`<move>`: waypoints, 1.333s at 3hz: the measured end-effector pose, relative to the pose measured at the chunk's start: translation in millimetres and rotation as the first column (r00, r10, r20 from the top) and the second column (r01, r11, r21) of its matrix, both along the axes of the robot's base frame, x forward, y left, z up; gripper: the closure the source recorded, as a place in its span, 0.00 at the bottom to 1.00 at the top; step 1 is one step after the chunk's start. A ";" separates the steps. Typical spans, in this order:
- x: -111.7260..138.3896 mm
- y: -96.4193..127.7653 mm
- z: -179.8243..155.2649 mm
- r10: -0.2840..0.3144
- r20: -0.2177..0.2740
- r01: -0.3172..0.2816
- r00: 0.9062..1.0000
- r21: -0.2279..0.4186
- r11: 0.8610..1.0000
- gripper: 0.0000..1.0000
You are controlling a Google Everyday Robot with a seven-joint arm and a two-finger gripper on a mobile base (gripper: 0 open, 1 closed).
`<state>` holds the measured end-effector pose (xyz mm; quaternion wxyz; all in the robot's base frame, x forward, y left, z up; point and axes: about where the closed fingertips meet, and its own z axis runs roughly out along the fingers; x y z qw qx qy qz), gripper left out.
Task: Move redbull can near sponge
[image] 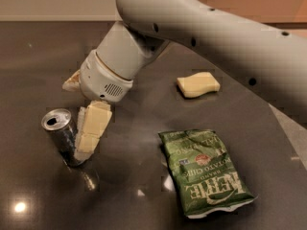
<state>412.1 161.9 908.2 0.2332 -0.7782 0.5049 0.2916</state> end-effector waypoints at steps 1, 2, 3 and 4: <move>-11.4 8.0 1.7 0.028 -0.014 -0.028 1.000 0.009 1.000 0.00; -18.2 14.0 2.9 0.047 -0.021 -0.047 0.999 0.015 0.999 0.17; -20.3 16.9 5.3 0.055 -0.024 -0.054 0.998 0.024 0.998 0.41; -15.8 13.1 11.7 0.041 -0.021 -0.041 0.999 0.030 0.999 0.64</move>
Offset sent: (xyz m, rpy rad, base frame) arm -0.0227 0.0185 0.0032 0.0248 0.0344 0.0618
